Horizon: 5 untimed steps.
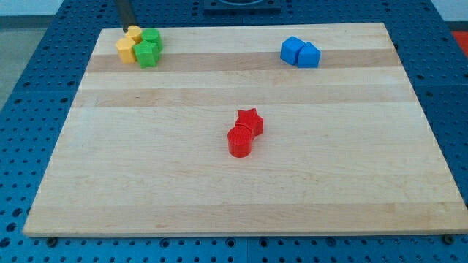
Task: Slide the yellow heart to the top right of the yellow hexagon
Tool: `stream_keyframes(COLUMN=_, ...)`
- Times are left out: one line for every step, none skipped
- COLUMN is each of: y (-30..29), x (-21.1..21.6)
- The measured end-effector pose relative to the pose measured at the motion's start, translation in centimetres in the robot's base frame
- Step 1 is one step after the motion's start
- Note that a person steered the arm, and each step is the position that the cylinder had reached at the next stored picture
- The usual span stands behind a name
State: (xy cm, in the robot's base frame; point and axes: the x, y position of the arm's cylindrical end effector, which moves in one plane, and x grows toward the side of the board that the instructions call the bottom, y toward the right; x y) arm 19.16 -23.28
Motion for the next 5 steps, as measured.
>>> stream_keyframes(y=0.1, x=0.0)
stream_keyframes(y=1.0, x=0.1)
stream_keyframes(y=1.6, x=0.6)
stream_keyframes(y=2.6, x=1.1)
stream_keyframes(y=3.2, x=2.7)
